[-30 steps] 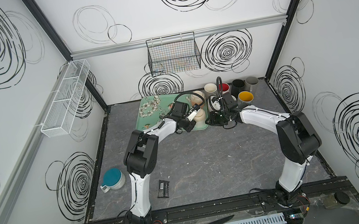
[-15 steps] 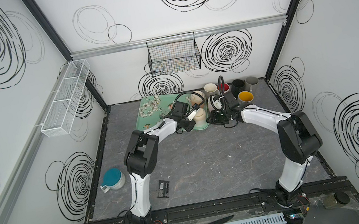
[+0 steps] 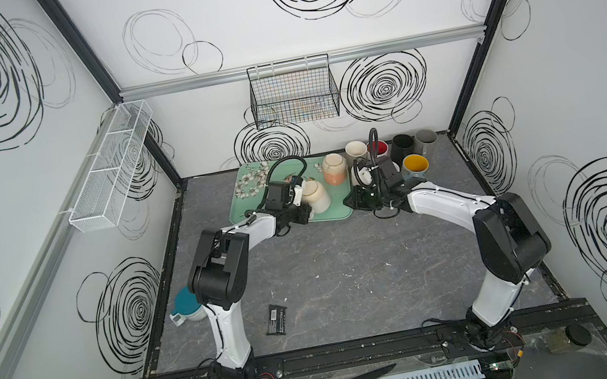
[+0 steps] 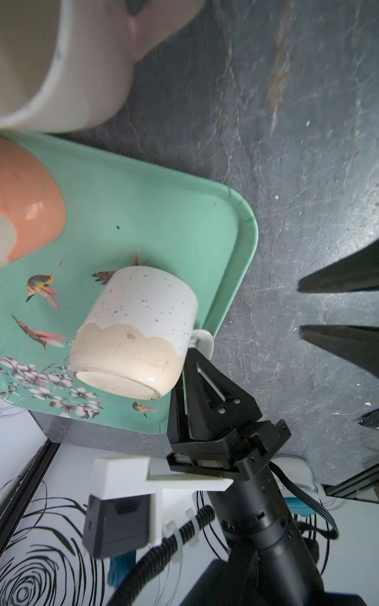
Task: Turn the mug right side up
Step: Pick up the mug from the tray.
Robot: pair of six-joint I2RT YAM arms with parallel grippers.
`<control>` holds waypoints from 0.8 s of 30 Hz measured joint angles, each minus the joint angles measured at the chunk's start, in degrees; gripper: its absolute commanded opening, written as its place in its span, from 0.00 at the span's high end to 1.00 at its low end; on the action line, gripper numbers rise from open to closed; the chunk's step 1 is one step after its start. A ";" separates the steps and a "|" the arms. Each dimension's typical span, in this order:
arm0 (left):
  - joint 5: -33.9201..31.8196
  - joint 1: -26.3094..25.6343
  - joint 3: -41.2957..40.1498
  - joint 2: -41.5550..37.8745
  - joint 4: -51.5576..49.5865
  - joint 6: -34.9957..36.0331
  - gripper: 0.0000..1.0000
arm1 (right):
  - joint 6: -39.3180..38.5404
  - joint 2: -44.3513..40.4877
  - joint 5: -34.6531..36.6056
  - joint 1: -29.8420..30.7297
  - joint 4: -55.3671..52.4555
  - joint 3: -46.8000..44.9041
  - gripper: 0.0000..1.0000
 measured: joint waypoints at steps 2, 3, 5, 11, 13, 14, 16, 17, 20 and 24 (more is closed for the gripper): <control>1.92 1.68 -2.45 -0.42 4.55 -5.97 1.00 | 1.64 0.02 -1.03 0.13 1.55 0.00 0.76; 2.71 2.34 -3.67 -0.52 6.95 -8.70 1.00 | 2.34 0.02 -1.49 0.13 2.47 -0.04 0.76; 4.22 3.52 -6.10 -0.59 12.04 -14.69 1.00 | 4.17 0.02 -2.51 0.13 4.76 -0.31 0.77; 7.76 4.52 -8.68 -0.59 22.49 -27.96 1.00 | 9.03 0.28 -5.55 0.11 10.03 -0.42 0.76; 8.85 4.48 -8.70 -0.61 25.92 -30.95 1.00 | 10.45 0.68 -6.73 -0.02 11.67 -0.37 0.76; 9.27 4.48 -8.74 -0.70 27.56 -32.35 1.00 | 11.32 1.03 -7.45 -0.07 12.55 -0.35 0.76; 9.99 4.44 -9.11 -0.94 30.42 -34.77 1.00 | 12.52 1.70 -8.44 -0.20 13.88 -0.35 0.76; 10.27 4.44 -9.40 -1.14 31.69 -35.91 1.00 | 13.25 2.03 -8.90 -0.28 14.51 -0.35 0.76; 10.99 4.44 -10.45 -1.84 35.28 -39.50 1.00 | 15.26 2.91 -10.08 -0.37 16.28 -0.35 0.74; 11.47 4.44 -11.41 -2.64 38.51 -43.47 1.00 | 16.79 3.39 -11.32 -0.37 17.84 -0.09 0.71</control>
